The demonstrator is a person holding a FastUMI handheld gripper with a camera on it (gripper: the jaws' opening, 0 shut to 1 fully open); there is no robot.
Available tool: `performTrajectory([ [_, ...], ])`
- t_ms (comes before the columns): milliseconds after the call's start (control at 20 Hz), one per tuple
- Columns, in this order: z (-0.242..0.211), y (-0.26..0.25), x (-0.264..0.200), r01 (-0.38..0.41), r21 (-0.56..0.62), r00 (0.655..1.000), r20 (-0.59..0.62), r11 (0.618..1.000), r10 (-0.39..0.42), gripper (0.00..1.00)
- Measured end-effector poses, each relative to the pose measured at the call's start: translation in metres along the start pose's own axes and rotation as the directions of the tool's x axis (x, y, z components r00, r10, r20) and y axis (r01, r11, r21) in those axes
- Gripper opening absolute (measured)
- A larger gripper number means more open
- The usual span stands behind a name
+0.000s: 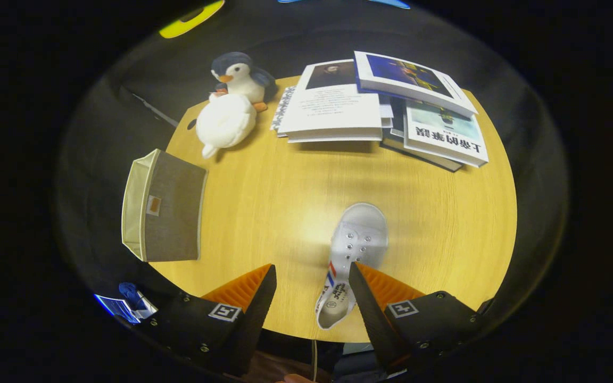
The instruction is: Open the storage box then place both shoes into the box .Put the left shoe in first, then the right shoe, with the right side of both shoes facing outward in a uniform manner.
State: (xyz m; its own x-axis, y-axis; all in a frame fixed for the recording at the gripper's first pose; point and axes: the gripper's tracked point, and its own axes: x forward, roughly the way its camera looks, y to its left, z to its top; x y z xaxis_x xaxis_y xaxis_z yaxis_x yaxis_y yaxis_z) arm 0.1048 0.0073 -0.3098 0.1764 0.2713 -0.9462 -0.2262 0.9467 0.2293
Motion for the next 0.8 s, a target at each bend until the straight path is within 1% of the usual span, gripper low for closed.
performTrajectory([
  [150,-0.026,-0.022,0.015,0.022,0.026,0.999,-0.042,0.999,-0.021,0.85],
  [300,-0.04,-0.04,0.027,0.053,0.032,0.997,-0.057,0.998,-0.051,0.85],
  [550,-0.056,-0.054,0.042,0.064,0.07,0.995,-0.086,0.995,-0.058,0.85],
  [650,-0.064,-0.059,0.051,0.084,0.07,0.991,-0.107,0.994,-0.076,0.85],
  [700,-0.07,-0.062,0.056,0.101,0.062,0.987,-0.128,0.993,-0.092,0.85],
  [800,-0.076,-0.063,0.069,0.111,0.035,0.982,-0.155,0.993,-0.104,0.85],
])
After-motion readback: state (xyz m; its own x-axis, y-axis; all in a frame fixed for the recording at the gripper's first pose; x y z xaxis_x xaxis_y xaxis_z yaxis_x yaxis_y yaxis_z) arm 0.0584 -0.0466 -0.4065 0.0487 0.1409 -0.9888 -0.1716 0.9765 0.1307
